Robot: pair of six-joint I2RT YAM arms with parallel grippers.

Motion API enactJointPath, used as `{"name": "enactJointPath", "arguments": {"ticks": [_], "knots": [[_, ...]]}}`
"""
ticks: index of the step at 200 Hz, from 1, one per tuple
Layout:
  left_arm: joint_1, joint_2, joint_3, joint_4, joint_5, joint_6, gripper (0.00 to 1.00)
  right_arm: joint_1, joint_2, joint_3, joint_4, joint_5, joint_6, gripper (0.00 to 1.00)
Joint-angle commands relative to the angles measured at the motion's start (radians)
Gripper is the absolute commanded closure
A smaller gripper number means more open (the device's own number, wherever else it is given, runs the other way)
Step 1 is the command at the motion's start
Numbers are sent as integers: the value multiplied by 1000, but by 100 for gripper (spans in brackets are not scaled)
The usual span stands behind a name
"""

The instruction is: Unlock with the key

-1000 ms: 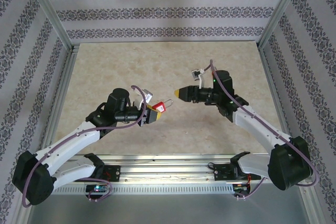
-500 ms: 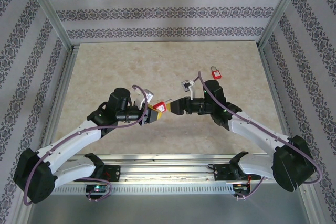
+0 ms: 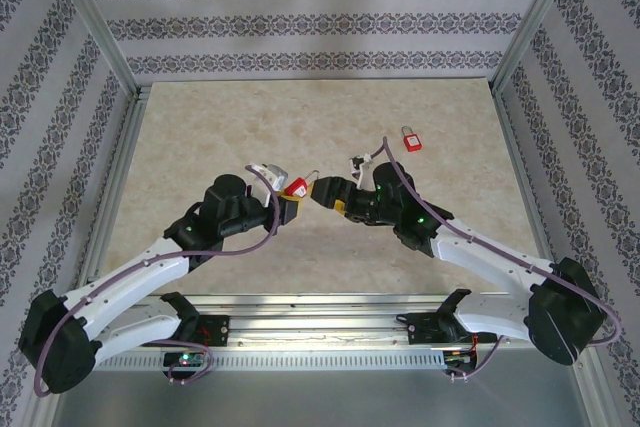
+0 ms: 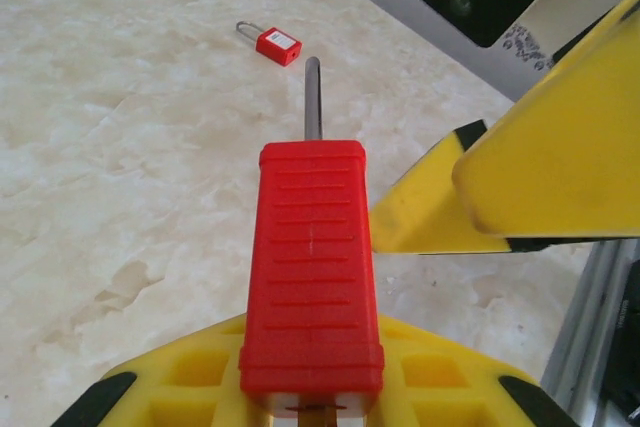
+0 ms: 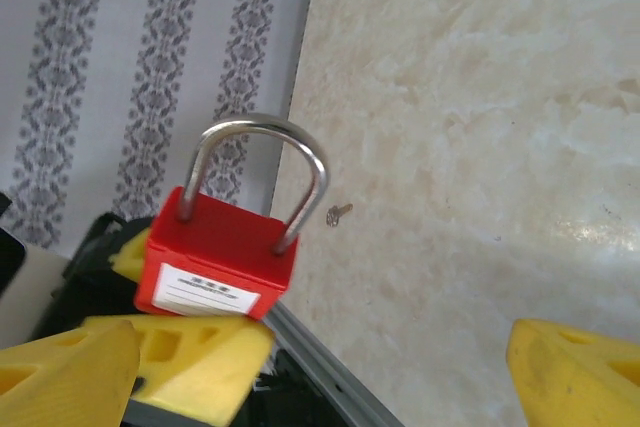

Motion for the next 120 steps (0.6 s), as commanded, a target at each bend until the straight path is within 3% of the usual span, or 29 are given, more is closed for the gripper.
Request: {"name": "enactJointPath", "arguments": {"ticks": [1, 70, 120], "knots": [[-19, 11, -9, 99, -32, 27, 100, 23, -24, 40, 39, 123, 106, 7], [-49, 16, -30, 135, -68, 13, 100, 63, 92, 91, 101, 141, 178, 12], [-55, -1, -47, 140, -97, 10, 100, 76, 147, 121, 123, 147, 217, 21]]}}
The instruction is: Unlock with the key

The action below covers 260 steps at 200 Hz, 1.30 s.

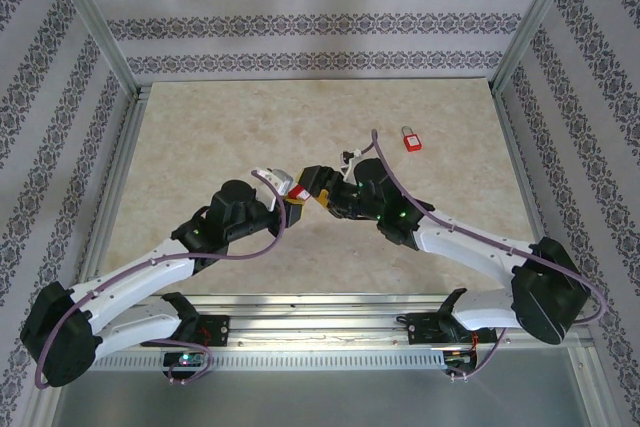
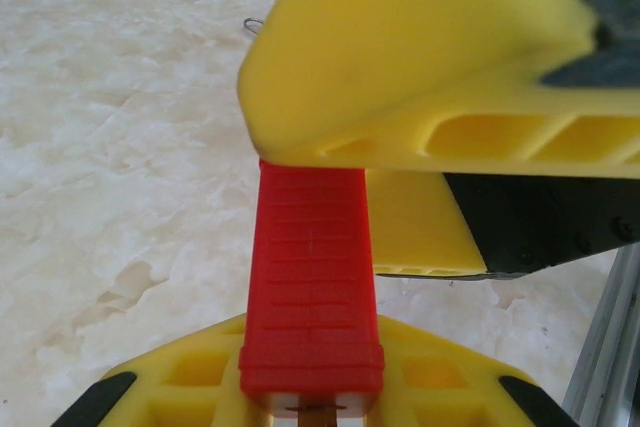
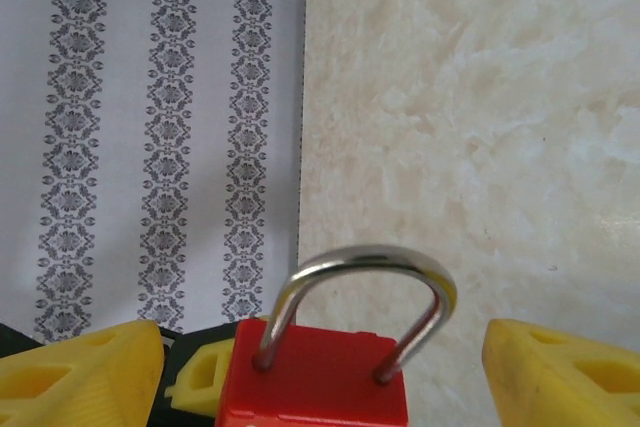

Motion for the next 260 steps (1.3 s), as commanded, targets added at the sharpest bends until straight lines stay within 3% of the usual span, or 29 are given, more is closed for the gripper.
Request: {"name": "enactJointPath", "arguments": {"ticks": [1, 119, 187, 192, 203, 208, 211, 217, 232, 260], "knots": [[-11, -20, -9, 74, -28, 3, 100, 13, 15, 34, 57, 23, 39, 21], [-24, -17, -32, 116, -63, 11, 100, 56, 36, 55, 26, 82, 79, 42], [-36, -11, -66, 160, -46, 22, 100, 56, 40, 67, 17, 91, 86, 73], [-36, -13, -66, 159, -48, 14, 91, 56, 40, 69, 12, 94, 87, 74], [-36, -20, -58, 147, -47, 2, 55, 56, 35, 70, 0, 106, 87, 76], [-36, -25, -56, 138, -50, -7, 47, 53, 32, 71, -15, 112, 86, 76], [-36, -31, -55, 134, -53, -11, 29, 52, 29, 73, -23, 116, 87, 77], [-36, -43, -54, 126, -60, -16, 15, 45, 26, 76, -39, 120, 87, 78], [-36, -90, -63, 97, -89, -18, 1, 25, 13, 88, -85, 118, 88, 81], [-37, -246, -93, 4, -167, 0, 0, -11, -12, 138, -239, 135, 69, 81]]}}
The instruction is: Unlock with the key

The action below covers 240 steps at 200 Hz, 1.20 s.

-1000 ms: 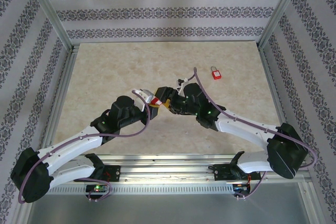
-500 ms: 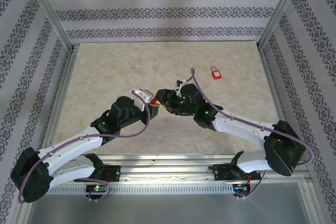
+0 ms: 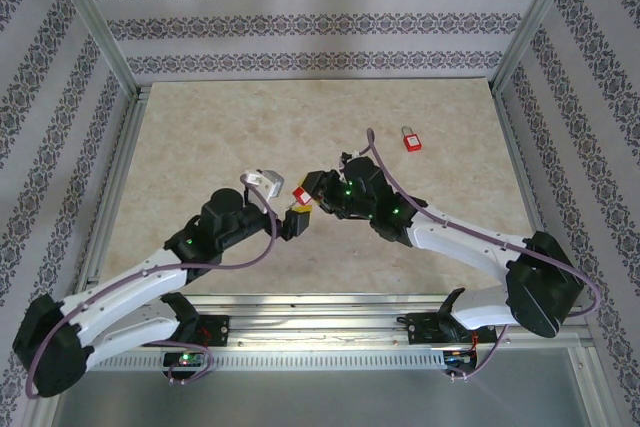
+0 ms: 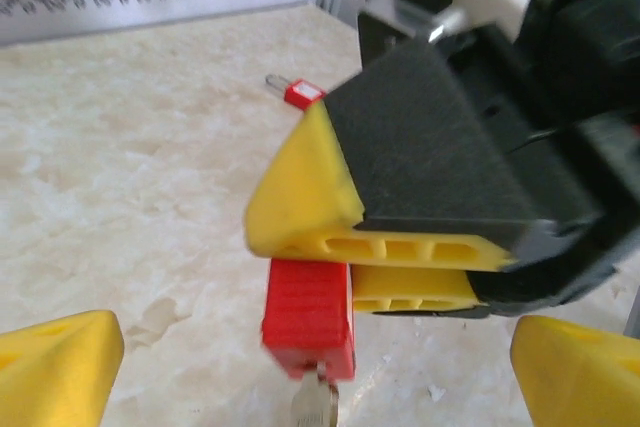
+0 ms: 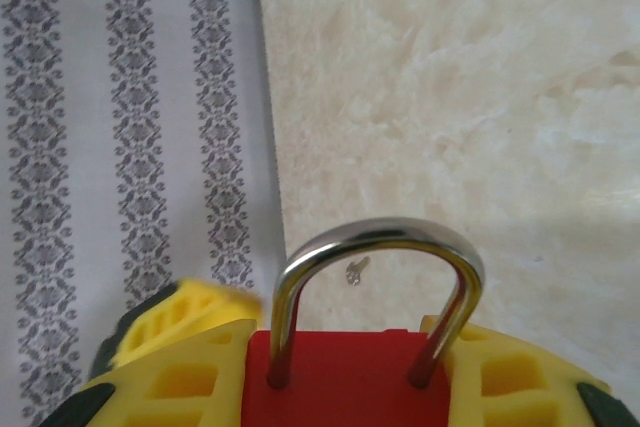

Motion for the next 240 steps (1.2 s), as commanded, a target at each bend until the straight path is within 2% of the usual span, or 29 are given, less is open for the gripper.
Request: {"name": "enactJointPath", "arguments": {"ticks": [1, 18, 39, 49, 84, 115, 181, 215, 240], "knots": [[-15, -130, -30, -76, -74, 5, 0, -31, -49, 73, -126, 42, -31, 81], [-15, -228, -54, -123, -90, 26, 3, -54, -61, 87, -171, 47, -30, 82], [-16, -269, -64, -155, -60, 52, 28, -68, -57, 107, -194, 33, -27, 83], [-21, -251, -56, -156, -53, 70, 33, -69, -52, 115, -199, 28, -28, 83], [-96, -98, 13, -102, -107, 183, 36, -72, -40, 111, -185, 21, -13, 83], [-113, 24, 37, 8, -123, 233, 45, -72, -35, 109, -175, 13, -11, 84], [-113, 99, 8, 184, -104, 356, 55, -67, -38, 101, -161, -18, -15, 86], [-107, 127, -13, 237, -76, 422, 59, -57, -43, 91, -144, -30, -13, 87], [-86, 150, -7, 221, -29, 422, 63, -53, -45, 87, -140, -34, -13, 87]]}}
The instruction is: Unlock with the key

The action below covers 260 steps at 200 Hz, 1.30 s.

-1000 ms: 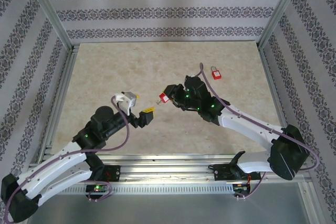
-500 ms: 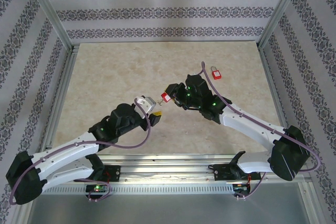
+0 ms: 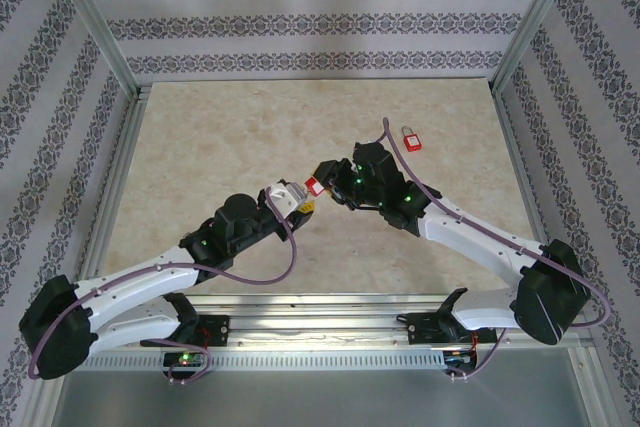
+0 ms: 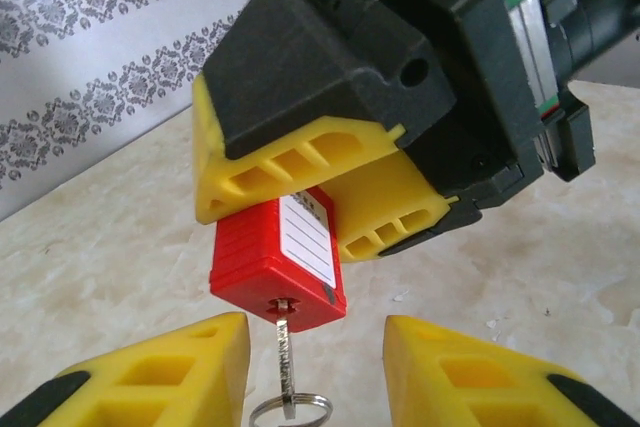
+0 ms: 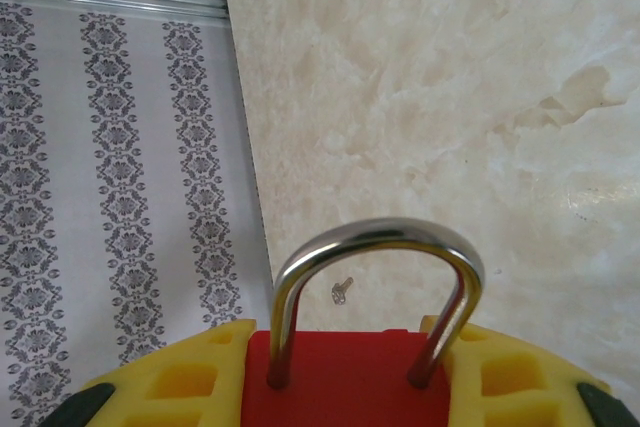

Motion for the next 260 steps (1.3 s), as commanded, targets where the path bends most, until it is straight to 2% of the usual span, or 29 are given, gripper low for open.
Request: {"name": "enactJointPath", "arguments": {"ticks": [1, 37, 107, 163, 201, 260], "knots": [[14, 22, -8, 56, 53, 49, 63, 11, -8, 2, 44, -20, 0, 87], [28, 43, -27, 81, 58, 33, 69, 13, -22, 0, 46, -22, -4, 87], [32, 48, -37, 107, 35, 28, 74, 14, -28, -16, 63, -25, -3, 87], [31, 61, -28, 117, -1, 40, 89, 16, -21, -10, 45, -28, -9, 88], [24, 68, 1, 81, -16, 96, 92, 16, -7, -15, 34, -33, 5, 89], [-44, 85, 41, 44, -75, 216, 96, 13, 20, -11, 25, -48, 18, 91]]}}
